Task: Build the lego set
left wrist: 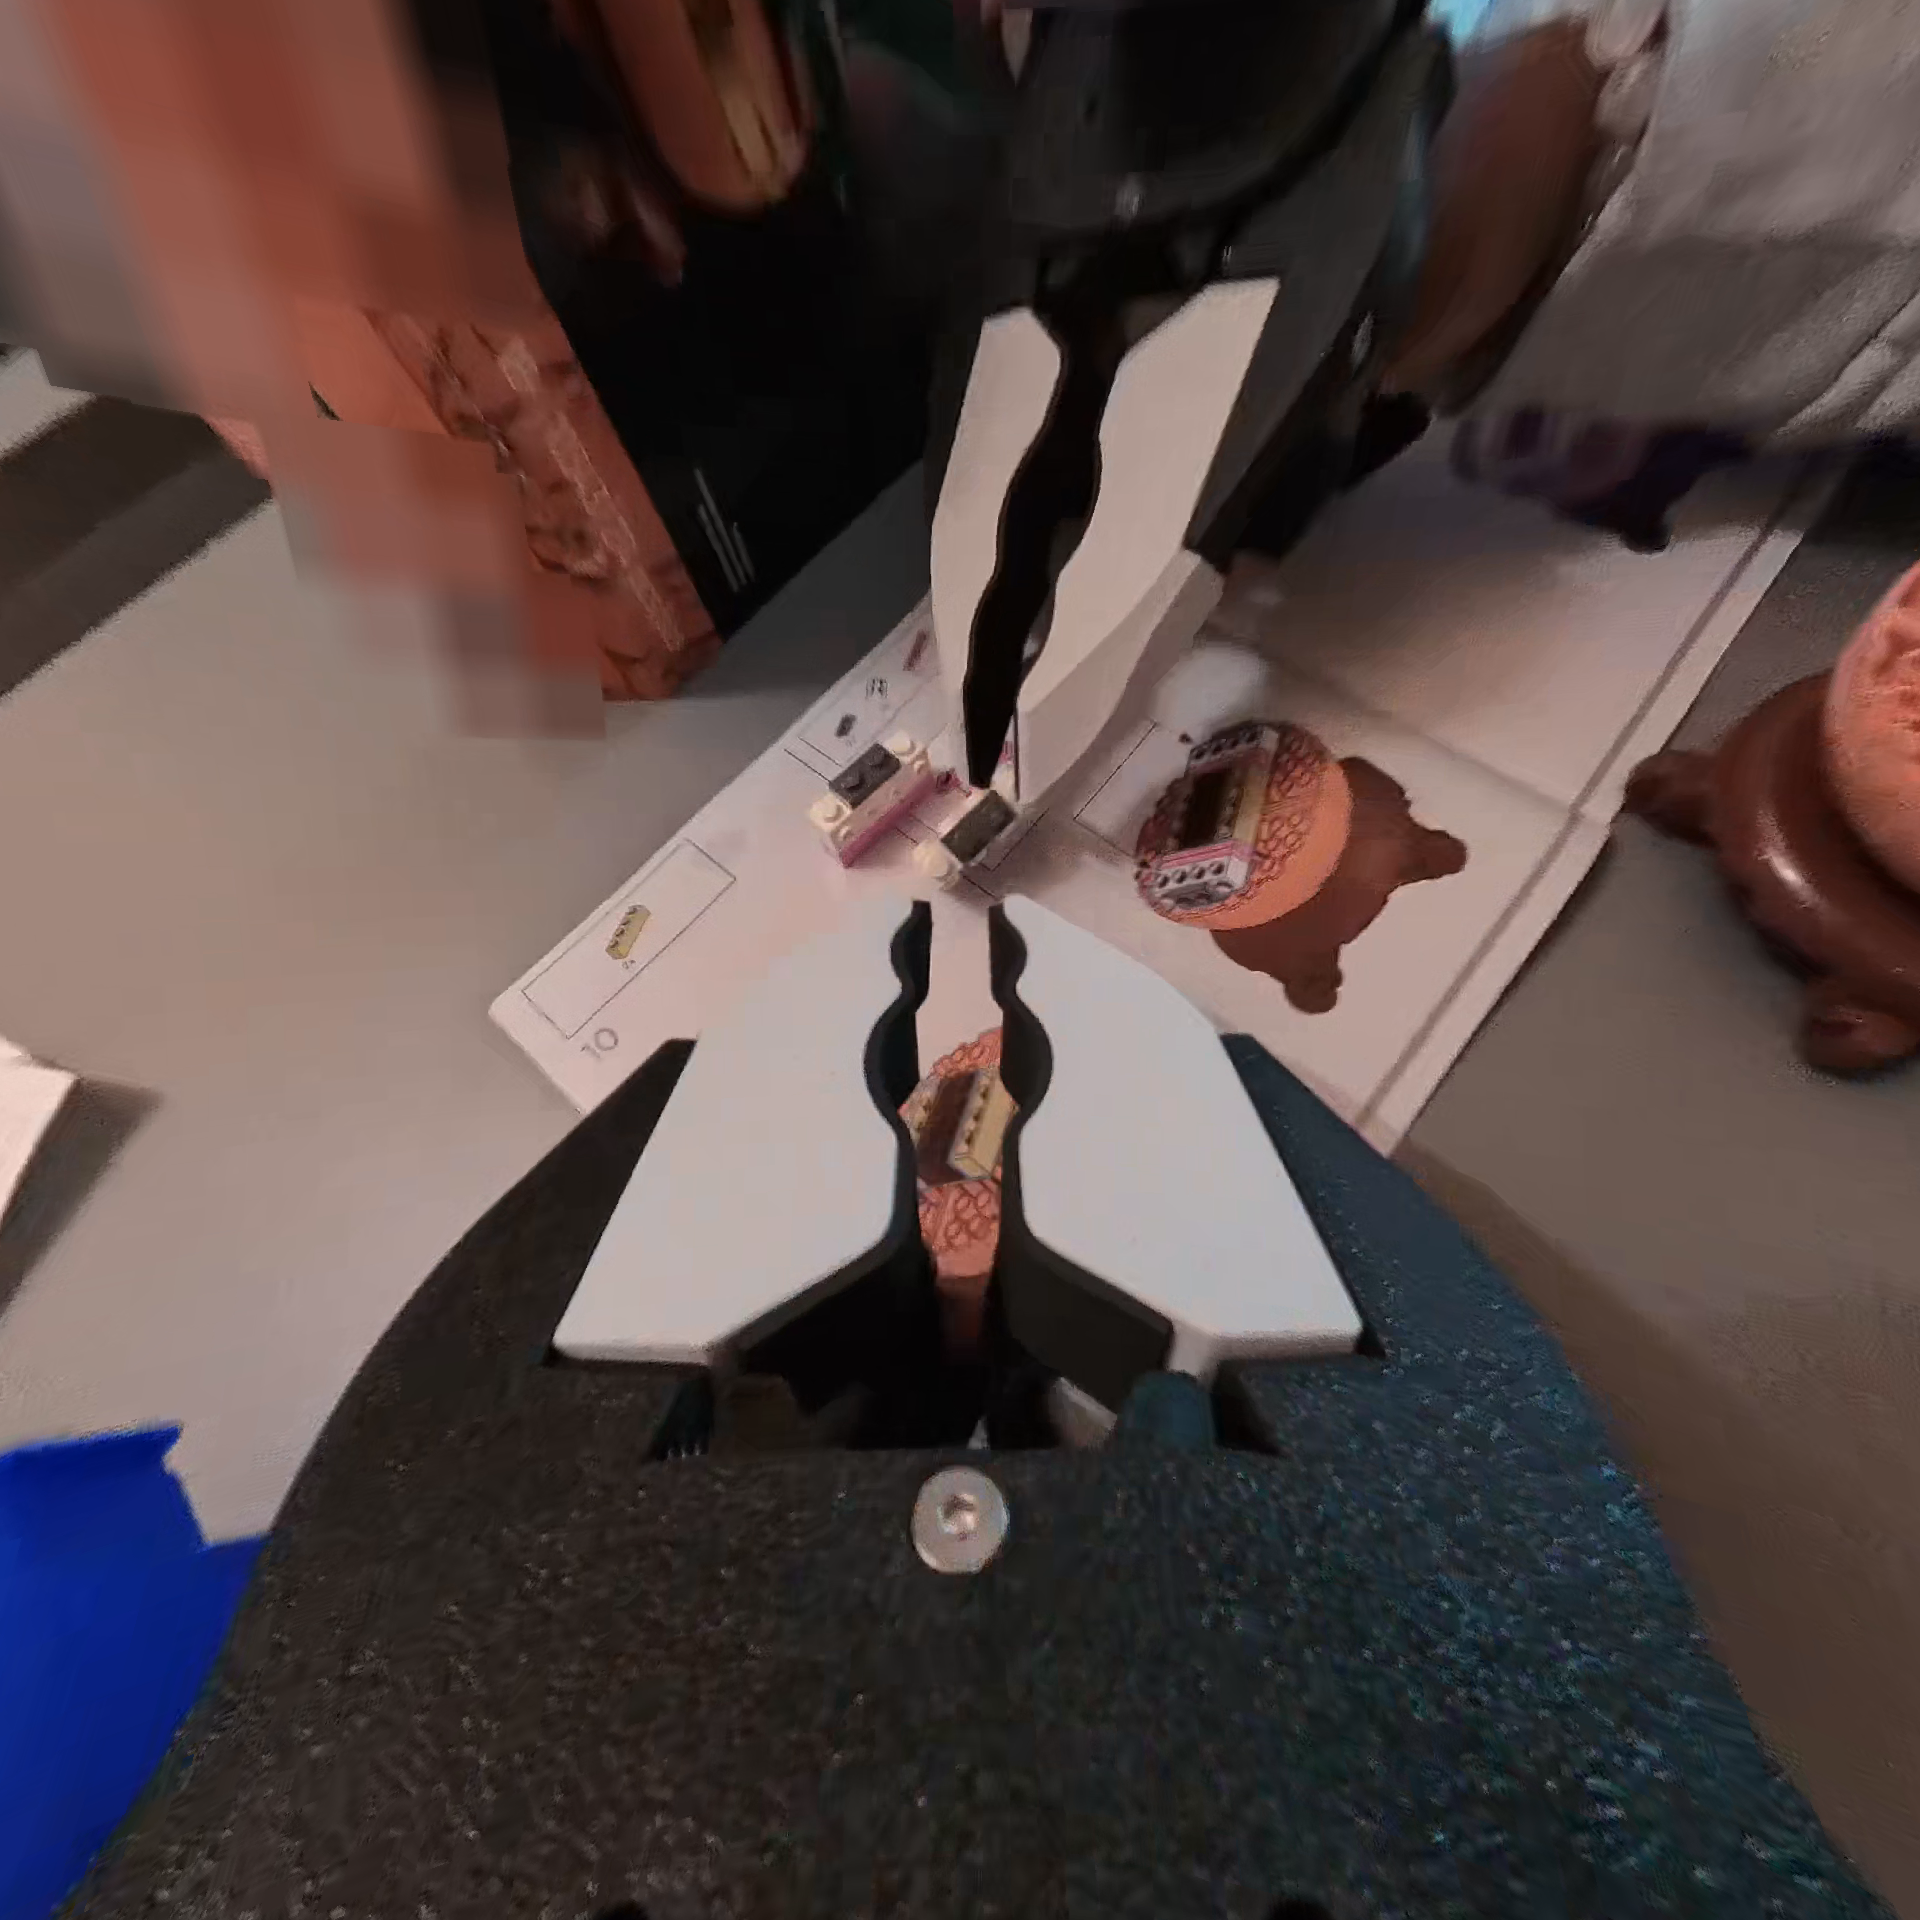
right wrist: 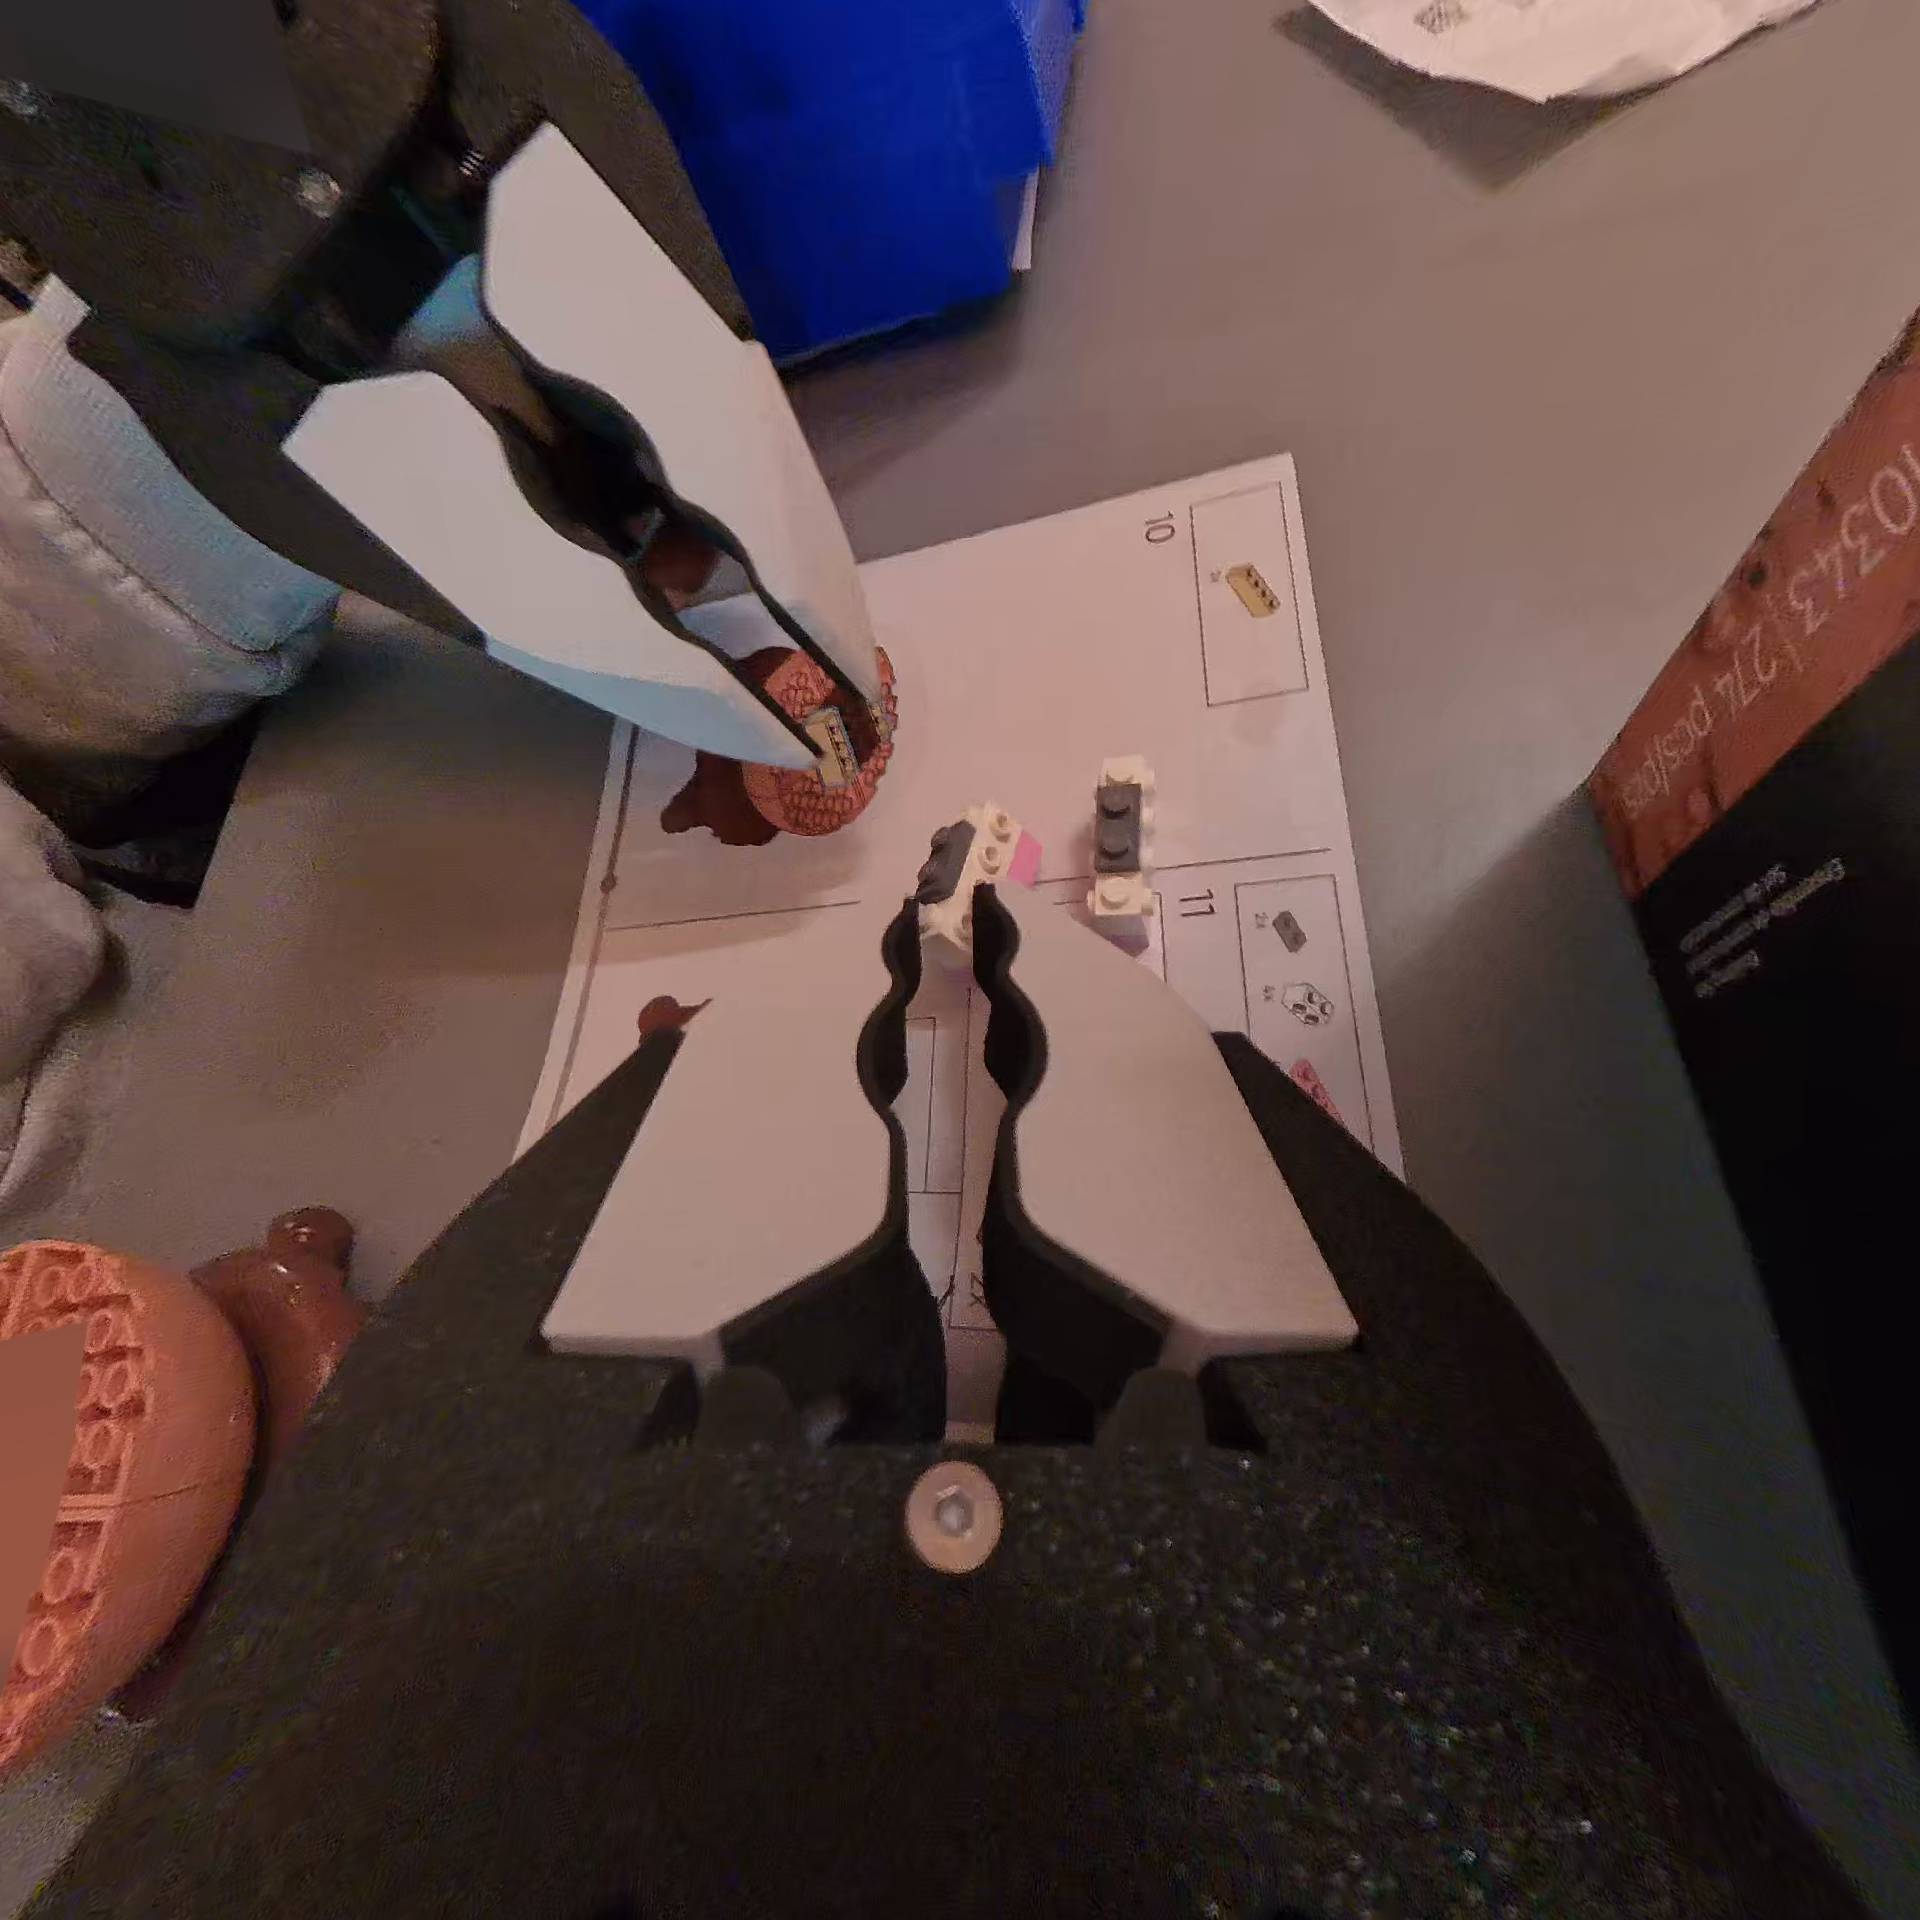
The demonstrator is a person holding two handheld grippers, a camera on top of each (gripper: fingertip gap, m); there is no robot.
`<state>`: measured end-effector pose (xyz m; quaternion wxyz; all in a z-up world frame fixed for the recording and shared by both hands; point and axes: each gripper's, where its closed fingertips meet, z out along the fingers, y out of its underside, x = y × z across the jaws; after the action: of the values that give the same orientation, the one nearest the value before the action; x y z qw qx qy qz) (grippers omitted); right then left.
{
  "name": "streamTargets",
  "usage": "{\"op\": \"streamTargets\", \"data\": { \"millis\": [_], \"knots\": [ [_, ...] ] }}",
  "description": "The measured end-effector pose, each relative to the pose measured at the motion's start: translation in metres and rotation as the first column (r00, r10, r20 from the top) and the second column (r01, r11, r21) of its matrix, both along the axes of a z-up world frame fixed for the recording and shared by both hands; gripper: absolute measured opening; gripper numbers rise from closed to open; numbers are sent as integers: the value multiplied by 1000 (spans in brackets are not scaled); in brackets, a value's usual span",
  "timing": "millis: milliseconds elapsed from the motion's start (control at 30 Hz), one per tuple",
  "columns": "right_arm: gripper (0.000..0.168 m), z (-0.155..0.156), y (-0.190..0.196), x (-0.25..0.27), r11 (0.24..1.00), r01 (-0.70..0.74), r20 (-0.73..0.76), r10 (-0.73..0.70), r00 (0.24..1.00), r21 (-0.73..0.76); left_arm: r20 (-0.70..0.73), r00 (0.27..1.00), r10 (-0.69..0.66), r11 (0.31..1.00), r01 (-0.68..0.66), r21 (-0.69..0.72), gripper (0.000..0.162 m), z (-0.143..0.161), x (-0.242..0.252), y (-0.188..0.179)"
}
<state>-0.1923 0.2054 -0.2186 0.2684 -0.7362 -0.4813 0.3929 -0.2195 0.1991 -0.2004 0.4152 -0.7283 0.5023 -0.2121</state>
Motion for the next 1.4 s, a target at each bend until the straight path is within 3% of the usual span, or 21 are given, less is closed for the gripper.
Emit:
{"op": "streamTargets", "data": {
  "millis": [233,367,500,667,800,1000,1167,1400],
  "knots": [
    [10,2,5,5,998,25,8,-26,1000,55,-85,996,-31,997,25,-76,10,-27,11,11],
    [12,4,6,11,991,53,58,-60,996,120,-89,996,-20,996,13,-83,12,-28,11,11],
    [26,9,-2,13,966,97,145,-135,980,241,-79,997,-9,997,3,-74,13,-24,4,5],
    [24,-4,-5,9,924,87,280,-202,938,374,7,1000,29,996,-28,-82,15,-9,4,-7],
    [14,-12,0,1,920,63,278,-182,943,387,106,993,54,993,-43,-111,18,4,1,-26],
    [13,-8,2,-10,925,-82,230,-5,973,370,251,964,92,989,-60,-133,18,22,-13,-52],
    [13,-11,0,-9,910,-181,255,87,963,373,253,961,110,989,-81,-123,18,24,-21,-57],
    [19,-9,6,-3,901,-190,269,85,959,391,261,962,82,991,-52,-121,18,25,-11,-59]
  ]
}}
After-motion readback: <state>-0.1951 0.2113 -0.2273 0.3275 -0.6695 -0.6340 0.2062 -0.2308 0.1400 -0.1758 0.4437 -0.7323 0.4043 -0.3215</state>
